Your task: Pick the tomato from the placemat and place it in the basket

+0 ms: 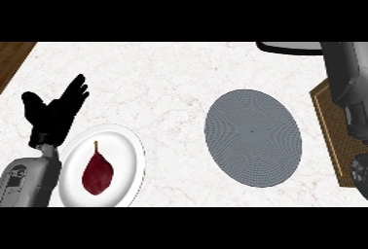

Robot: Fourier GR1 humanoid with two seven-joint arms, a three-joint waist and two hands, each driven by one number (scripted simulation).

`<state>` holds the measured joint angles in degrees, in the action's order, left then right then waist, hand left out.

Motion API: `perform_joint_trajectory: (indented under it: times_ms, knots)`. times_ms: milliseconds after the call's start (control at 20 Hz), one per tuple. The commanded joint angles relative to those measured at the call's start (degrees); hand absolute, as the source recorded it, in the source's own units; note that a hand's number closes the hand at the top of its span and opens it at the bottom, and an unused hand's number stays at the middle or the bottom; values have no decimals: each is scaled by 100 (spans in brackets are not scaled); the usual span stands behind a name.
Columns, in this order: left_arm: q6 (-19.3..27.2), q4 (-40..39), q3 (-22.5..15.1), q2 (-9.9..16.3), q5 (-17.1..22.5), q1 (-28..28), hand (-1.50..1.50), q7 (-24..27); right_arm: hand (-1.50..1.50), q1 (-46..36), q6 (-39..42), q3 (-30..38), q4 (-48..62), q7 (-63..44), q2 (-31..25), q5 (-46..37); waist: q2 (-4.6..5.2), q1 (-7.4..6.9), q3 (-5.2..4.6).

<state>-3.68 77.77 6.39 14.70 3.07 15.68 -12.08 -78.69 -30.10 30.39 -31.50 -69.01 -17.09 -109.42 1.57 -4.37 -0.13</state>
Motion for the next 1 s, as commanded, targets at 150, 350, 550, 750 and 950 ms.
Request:
perform_joint_trajectory:
  times_ms: [150,350,550,750,950]
  knots:
    - [55,-86,34,-49,-18,-108,0,27,150,73,91,211,120,-1440,-168,-594,-61,163,4]
    - [93,10,90,-38,-3,-146,0,32,150,288,77,466,110,-1225,-349,-624,-84,223,9]
    - [83,157,75,-35,16,-177,0,-99,150,626,-85,642,99,-1134,-287,-648,-97,248,13]
    - [58,54,218,51,84,-93,0,-92,150,892,-449,828,-243,-846,-269,-467,-119,331,14]
    - [13,-20,226,77,52,-138,0,4,150,1437,-908,960,-577,-600,-14,-340,-133,375,14]
